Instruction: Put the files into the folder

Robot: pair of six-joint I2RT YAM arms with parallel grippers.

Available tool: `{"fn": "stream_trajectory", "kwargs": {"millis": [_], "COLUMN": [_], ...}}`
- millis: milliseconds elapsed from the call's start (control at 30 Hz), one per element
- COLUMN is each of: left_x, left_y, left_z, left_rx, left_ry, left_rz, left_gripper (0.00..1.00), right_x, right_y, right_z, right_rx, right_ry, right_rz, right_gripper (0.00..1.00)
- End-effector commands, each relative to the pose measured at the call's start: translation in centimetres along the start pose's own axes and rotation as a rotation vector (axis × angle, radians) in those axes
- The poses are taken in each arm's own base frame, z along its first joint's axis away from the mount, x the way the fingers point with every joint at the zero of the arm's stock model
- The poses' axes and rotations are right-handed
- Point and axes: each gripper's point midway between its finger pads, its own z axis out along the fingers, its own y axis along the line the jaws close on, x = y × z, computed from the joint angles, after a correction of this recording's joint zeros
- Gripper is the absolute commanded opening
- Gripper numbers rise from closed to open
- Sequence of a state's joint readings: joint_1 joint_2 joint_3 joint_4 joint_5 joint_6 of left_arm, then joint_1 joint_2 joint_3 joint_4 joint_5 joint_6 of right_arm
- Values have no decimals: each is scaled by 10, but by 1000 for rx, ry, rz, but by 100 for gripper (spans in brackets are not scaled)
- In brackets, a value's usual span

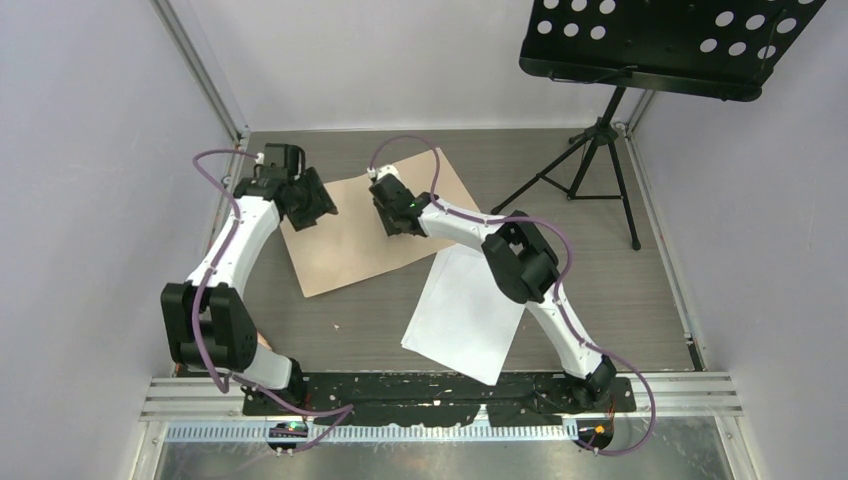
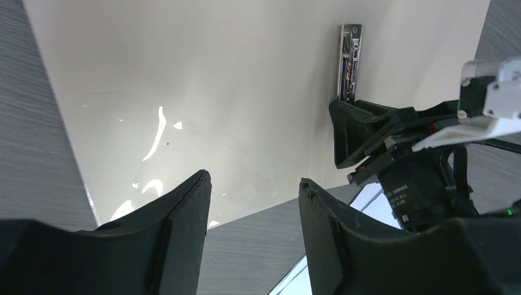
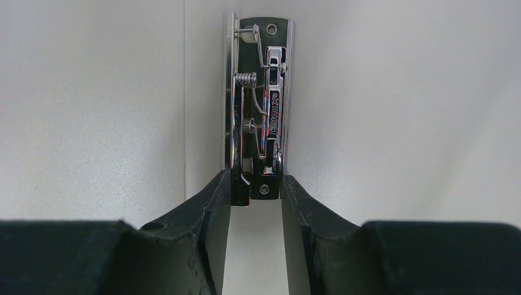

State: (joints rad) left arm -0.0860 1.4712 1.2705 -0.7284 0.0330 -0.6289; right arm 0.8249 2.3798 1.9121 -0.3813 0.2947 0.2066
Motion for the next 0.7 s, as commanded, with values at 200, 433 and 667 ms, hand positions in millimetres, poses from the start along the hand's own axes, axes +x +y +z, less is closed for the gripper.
{"fn": "stream_trajectory", "kwargs": {"millis": [200,433,667], "left_x": [-1,22,45], "left_y": [-63,-92,-91], "left_z": [37,69,99], "left_rx": [145,142,88], "left_ry": [82,153,175], "left_rz": [-31,-40,-58], "left_gripper": [62,63,61], "right_x": [20,40,64], "right_y": [6,8,15], "right_z": [-38,-62,-81], "right_rx": [-74,-107,-145], "right_ry": [-20,-4,29], "right_rz": [-12,-14,25], "right_gripper": [17,16,16]}}
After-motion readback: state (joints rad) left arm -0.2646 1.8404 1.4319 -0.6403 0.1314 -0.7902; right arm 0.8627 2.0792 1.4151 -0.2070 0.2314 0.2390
